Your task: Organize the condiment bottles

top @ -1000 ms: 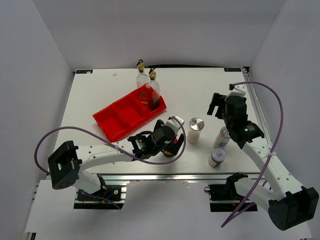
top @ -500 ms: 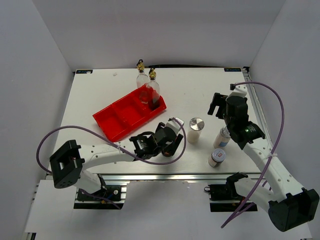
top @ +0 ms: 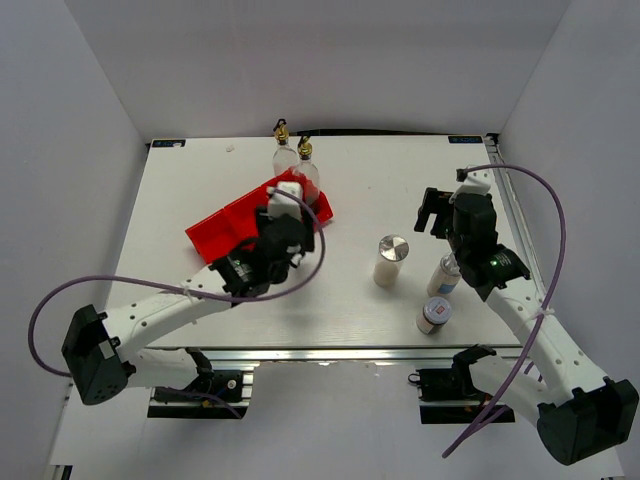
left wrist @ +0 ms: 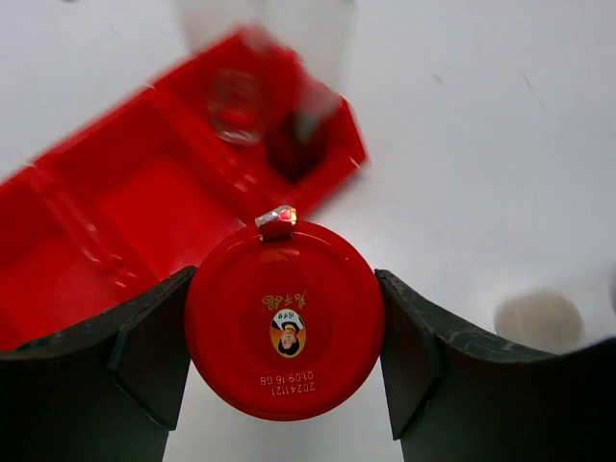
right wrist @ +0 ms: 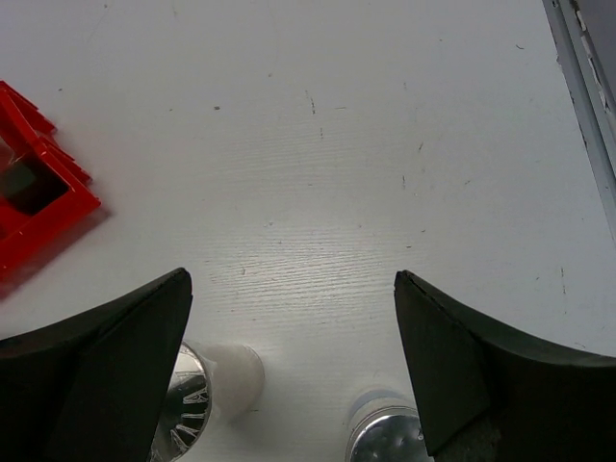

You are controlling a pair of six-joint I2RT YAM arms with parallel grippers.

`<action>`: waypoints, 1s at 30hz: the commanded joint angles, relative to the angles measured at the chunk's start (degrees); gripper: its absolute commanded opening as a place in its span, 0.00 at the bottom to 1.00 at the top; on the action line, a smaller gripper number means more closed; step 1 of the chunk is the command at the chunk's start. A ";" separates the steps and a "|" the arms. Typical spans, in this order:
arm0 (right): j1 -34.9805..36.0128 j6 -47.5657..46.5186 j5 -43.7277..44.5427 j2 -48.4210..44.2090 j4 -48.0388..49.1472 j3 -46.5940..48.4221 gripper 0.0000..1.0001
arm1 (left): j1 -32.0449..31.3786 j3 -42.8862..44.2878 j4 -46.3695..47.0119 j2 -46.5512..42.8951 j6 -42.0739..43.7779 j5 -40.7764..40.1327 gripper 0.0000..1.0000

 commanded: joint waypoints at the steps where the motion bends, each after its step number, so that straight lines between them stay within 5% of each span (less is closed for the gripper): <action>1: -0.16 -1.78 -1.47 -1.13 3.06 -0.54 0.89 | 7.59 3.51 7.18 -3.51 -0.26 -1.08 0.08; 10: -0.16 -3.81 -6.84 -1.04 3.77 -0.90 0.89 | 16.83 11.07 5.60 4.05 2.03 1.29 0.08; 30: -0.16 -2.84 0.19 0.19 3.15 -0.72 0.89 | 32.65 15.82 8.85 19.25 1.42 14.83 0.11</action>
